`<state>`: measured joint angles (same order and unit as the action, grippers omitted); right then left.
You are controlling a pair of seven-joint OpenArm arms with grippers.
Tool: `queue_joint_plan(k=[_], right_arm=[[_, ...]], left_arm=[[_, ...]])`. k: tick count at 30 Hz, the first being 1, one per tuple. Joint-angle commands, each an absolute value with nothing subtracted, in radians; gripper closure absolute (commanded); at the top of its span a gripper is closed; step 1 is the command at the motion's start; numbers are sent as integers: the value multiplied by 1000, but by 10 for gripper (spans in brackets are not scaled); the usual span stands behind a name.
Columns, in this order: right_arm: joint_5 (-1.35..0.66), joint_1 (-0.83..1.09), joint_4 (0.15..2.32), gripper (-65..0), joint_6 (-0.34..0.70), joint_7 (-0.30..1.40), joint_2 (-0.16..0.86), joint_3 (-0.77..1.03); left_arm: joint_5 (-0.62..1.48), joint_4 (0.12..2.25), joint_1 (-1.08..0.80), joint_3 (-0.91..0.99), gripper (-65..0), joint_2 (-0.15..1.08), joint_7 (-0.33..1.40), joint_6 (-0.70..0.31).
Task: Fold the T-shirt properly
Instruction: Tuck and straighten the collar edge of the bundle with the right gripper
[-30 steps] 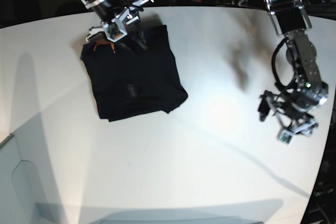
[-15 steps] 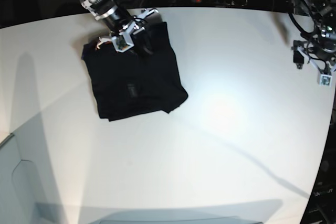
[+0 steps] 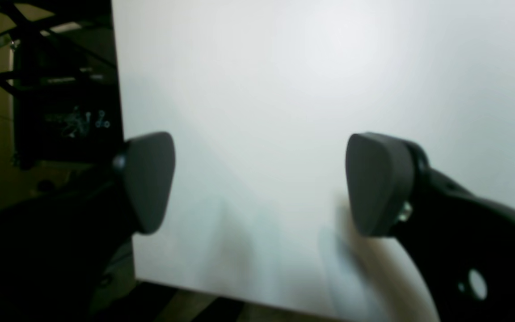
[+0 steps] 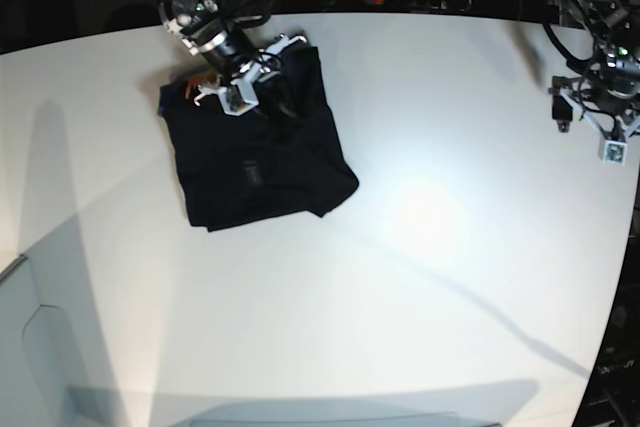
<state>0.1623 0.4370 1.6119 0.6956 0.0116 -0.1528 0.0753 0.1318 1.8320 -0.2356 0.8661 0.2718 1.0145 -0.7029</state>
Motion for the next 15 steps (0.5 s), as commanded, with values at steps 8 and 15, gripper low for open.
queue_joint_plan(k=[8, 15], right_arm=[[157, 493, 1903, -158, 698, 13, -157, 105], [157, 444, 1839, -158, 698, 10, -157, 259]], left_arm=[[131, 1848, -236, 872, -580, 292, 1007, -698], [131, 1840, -236, 872, -580, 291, 1007, -698]])
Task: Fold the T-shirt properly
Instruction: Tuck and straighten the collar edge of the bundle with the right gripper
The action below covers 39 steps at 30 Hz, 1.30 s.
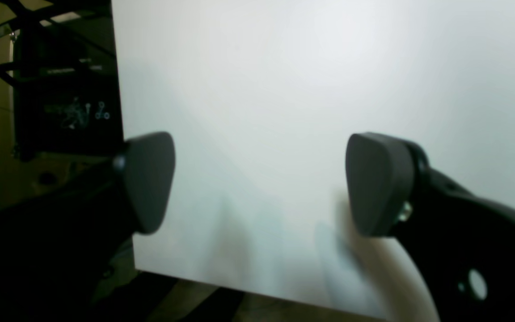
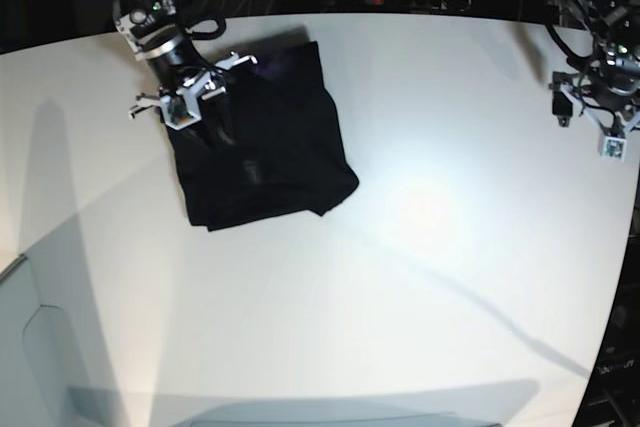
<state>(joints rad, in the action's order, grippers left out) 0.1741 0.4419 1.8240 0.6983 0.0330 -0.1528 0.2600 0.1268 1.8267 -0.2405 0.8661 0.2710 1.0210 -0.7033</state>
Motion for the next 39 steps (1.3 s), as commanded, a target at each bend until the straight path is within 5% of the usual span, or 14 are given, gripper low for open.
queue_joint_plan(k=[1, 12, 23, 39], right_arm=[[157, 444, 1819, -158, 698, 10, -157, 265], [157, 443, 1649, -158, 698, 7, -157, 268], [-13, 472, 1882, -158, 698, 15, -157, 400], [-21, 470, 1623, -158, 698, 7, -157, 464]], left_arm=[[131, 1840, -236, 872, -580, 291, 1007, -698], [131, 1840, -236, 869, -580, 291, 1007, -698], [131, 1839, -236, 871, -584, 289, 1007, -698], [128, 1845, -239, 874, -582, 263, 1009, -698]])
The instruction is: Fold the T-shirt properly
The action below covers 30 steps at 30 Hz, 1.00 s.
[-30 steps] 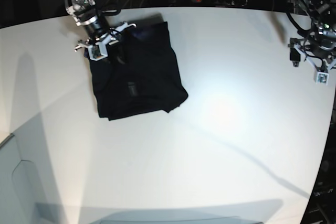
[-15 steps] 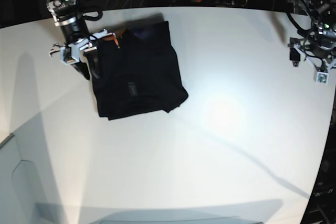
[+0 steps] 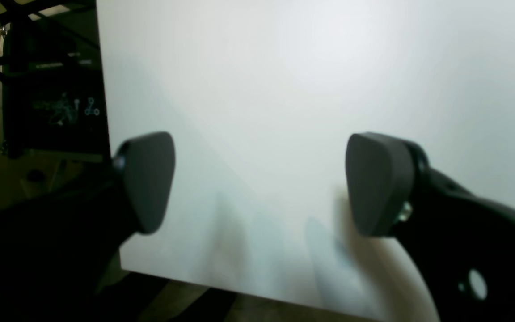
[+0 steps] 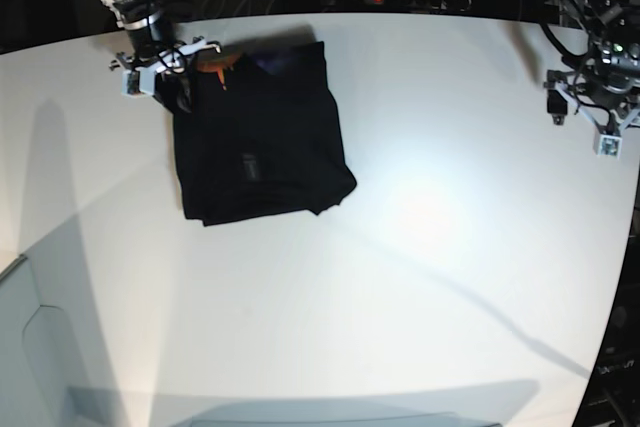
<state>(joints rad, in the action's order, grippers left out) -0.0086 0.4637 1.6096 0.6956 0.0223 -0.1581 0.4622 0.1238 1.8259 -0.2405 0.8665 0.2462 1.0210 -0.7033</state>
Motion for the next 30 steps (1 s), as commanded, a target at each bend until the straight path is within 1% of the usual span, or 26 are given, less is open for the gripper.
queue_joint_plan(k=[1, 5, 10, 11, 12, 13, 16, 18, 20, 26, 30], right_arm=[[-21, 472, 1623, -158, 698, 7, -157, 464], [-30, 473, 1650, -158, 698, 7, -157, 467], [-174, 489, 1807, -158, 698, 13, -157, 555], [-197, 499, 1842, -158, 698, 15, -157, 570], [-216, 512, 1873, -158, 698, 15, -157, 584], [-229, 527, 1891, -158, 698, 15, -157, 591], [-222, 542, 1893, -158, 698, 15, -157, 590], [-206, 535, 1845, -158, 698, 15, -157, 591], [-202, 506, 1782, -158, 698, 15, -157, 596], [-114, 432, 1610, -158, 698, 10, -157, 657], [-102, 437, 1573, -158, 698, 8, -157, 653]], left_arm=[[128, 1845, -248, 874, -582, 263, 1009, -698], [128, 1848, -257, 874, -581, 263, 1009, -698], [130, 1859, -294, 874, -579, 263, 1009, -698], [130, 1862, -306, 874, -569, 263, 1009, -698], [130, 1868, -318, 874, -545, 263, 1009, -698], [130, 1874, -332, 874, -507, 263, 1009, -698], [130, 1879, -355, 874, -368, 263, 1007, -698], [130, 1879, -371, 875, -288, 260, 1007, -698], [130, 1879, -383, 877, -240, 248, 1007, -698], [130, 1880, -383, 1003, -238, 183, 1007, -698], [130, 1874, -386, 1043, -238, 180, 1007, -698]])
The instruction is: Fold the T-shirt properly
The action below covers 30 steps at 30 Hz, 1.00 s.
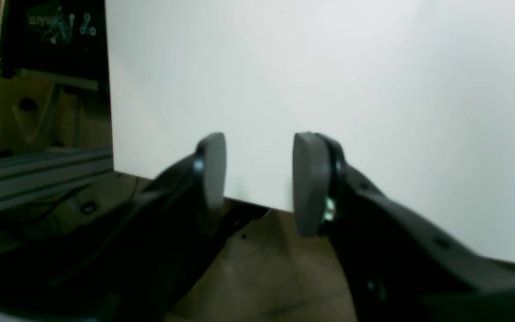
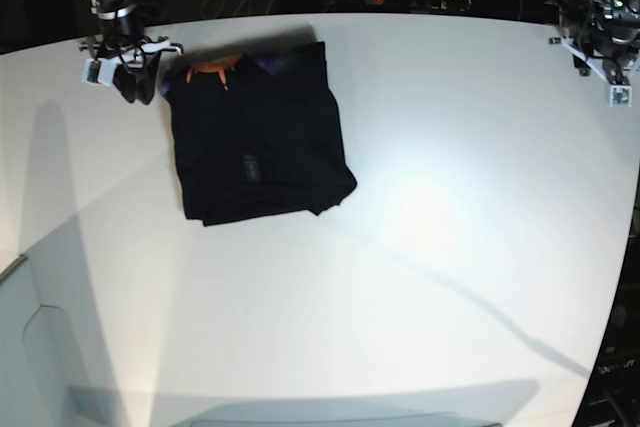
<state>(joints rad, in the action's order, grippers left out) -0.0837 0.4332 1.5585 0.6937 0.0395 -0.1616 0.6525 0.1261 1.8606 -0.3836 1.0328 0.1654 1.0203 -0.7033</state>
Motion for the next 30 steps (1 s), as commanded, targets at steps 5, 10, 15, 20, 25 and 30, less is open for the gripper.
queue_joint_plan(k=[5, 10, 15, 20, 25, 30], right_arm=[[-102, 450, 1573, -158, 698, 8, -157, 651], [-105, 498, 1575, -158, 698, 7, -157, 581], [-105, 510, 1575, -158, 698, 7, -157, 568], [-105, 516, 1575, -158, 698, 7, -157, 567], [-107, 533, 1575, -158, 698, 7, -157, 538], [-107, 544, 1575, -158, 698, 7, -157, 521]], left_arm=[[131, 1871, -398, 1084, -238, 180, 1007, -698], [131, 1870, -398, 1082, -238, 179, 1007, -698], [131, 1870, -390, 1079, -238, 179, 1007, -698], [131, 1870, -387, 1079, -238, 179, 1007, -698], [131, 1868, -357, 1078, -238, 179, 1007, -698], [131, 1868, -349, 1078, -238, 179, 1009, -698]])
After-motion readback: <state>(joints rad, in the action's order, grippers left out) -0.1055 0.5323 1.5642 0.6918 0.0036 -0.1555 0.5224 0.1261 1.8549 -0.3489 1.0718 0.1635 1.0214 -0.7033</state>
